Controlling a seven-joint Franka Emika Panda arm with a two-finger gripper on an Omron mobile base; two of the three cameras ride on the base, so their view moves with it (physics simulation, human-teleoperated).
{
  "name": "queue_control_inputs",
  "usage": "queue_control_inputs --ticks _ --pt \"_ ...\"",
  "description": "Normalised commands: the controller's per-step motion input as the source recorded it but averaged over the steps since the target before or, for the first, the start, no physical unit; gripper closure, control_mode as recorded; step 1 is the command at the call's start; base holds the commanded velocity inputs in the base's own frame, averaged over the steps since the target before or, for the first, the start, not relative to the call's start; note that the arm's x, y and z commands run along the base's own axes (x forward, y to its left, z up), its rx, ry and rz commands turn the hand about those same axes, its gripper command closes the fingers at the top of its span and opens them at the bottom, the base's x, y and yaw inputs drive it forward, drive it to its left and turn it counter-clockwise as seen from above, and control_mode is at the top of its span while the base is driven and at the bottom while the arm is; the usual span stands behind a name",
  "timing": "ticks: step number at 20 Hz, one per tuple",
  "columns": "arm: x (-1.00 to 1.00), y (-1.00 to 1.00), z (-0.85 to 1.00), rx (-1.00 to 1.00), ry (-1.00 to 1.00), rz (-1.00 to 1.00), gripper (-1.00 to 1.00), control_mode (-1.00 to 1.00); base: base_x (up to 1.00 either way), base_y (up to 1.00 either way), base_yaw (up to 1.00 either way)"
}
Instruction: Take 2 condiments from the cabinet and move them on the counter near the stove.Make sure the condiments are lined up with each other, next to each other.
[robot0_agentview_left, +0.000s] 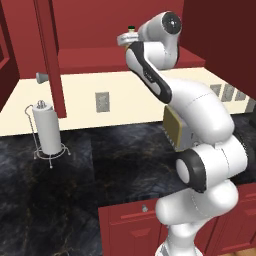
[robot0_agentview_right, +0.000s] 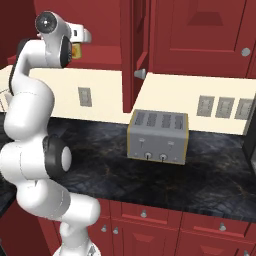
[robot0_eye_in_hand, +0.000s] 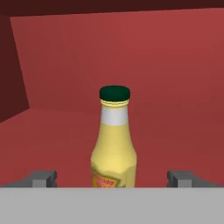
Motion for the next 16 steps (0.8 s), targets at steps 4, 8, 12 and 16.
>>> queue_control_inputs --ticks 4,8,12,16 --pt "0.28 0.03 0.0 0.0 0.02 0.0 -1.0 -1.0 0.0 0.0 0.0" --pt "0.19 0.06 0.0 0.0 0.03 0.0 -1.0 -1.0 0.0 0.0 0.0" --pt "0.13 0.08 0.0 0.0 0.04 0.0 -1.0 -1.0 0.0 0.0 0.0" --pt "0.11 0.07 0.0 0.0 0.03 0.0 -1.0 -1.0 0.0 0.0 0.0"
